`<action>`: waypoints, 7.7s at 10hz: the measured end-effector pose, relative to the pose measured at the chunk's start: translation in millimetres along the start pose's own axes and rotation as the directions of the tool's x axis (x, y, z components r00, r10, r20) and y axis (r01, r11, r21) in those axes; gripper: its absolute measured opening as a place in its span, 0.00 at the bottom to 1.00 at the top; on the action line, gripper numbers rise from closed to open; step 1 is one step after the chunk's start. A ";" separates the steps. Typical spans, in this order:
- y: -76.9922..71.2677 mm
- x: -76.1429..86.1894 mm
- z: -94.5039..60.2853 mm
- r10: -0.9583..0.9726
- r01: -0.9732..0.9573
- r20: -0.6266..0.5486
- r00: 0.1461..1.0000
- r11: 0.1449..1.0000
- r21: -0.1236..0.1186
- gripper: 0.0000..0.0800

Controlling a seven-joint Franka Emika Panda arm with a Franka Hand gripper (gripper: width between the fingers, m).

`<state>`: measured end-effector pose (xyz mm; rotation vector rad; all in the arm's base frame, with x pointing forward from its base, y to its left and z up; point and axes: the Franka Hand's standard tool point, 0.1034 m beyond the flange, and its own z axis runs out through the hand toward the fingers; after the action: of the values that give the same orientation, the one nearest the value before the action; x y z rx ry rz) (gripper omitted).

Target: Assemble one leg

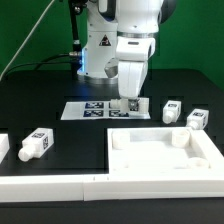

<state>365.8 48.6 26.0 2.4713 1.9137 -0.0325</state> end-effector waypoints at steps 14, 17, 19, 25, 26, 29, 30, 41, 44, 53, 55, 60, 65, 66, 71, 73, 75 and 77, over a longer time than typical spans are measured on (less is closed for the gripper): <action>4.4 -20.7 12.5 0.945 -0.945 0.023 0.326 0.325 0.045 0.36; 5.0 -10.3 2.8 0.917 -0.946 0.233 0.324 0.309 0.098 0.73; 25.5 -7.9 -1.9 0.862 -0.944 0.386 0.329 0.307 0.120 0.80; 13.8 -15.6 1.7 0.654 -0.960 0.711 0.259 0.258 0.112 0.81; 14.8 -16.4 3.9 0.630 -0.961 0.734 0.253 0.254 0.113 0.81; 12.0 -19.2 12.7 0.609 -0.968 0.766 0.206 0.241 0.069 0.81; 10.5 -18.5 17.8 0.600 -0.972 0.779 0.182 0.232 0.048 0.81; 53.1 0.0 -29.9 0.601 -0.971 0.776 0.192 0.231 0.062 0.35; 72.7 4.0 -50.4 0.687 -0.972 0.696 0.210 0.226 0.071 0.35; 162.4 74.9 -90.7 0.945 -0.951 0.125 0.303 0.291 0.109 0.36; 162.5 73.0 -89.5 0.955 -0.951 0.017 0.295 0.292 0.102 0.36; 214.1 98.2 -96.2 0.873 -0.945 -0.414 0.257 0.317 0.081 0.36; 209.5 118.3 -91.3 0.756 -0.936 -0.608 0.242 0.347 0.059 0.36; 208.9 119.7 -85.3 0.777 -0.934 -0.574 0.258 0.352 0.058 0.36; 250.1 143.6 -93.6 0.729 -0.918 -0.620 0.291 0.395 0.034 0.36; 249.8 141.7 -91.6 0.731 -0.918 -0.616 0.293 0.395 0.032 0.36; 251.1 137.8 -90.4 0.718 -0.915 -0.627 0.304 0.403 0.018 0.36; 250.4 125.2 -74.9 0.722 -0.917 -0.618 0.311 0.399 0.005 0.36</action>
Offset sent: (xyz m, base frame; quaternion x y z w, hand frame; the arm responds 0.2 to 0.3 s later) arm -0.0214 -0.0161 -0.0127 0.0088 0.0797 0.3749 0.9236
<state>640.1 109.0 97.5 2.9958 0.2466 1.0204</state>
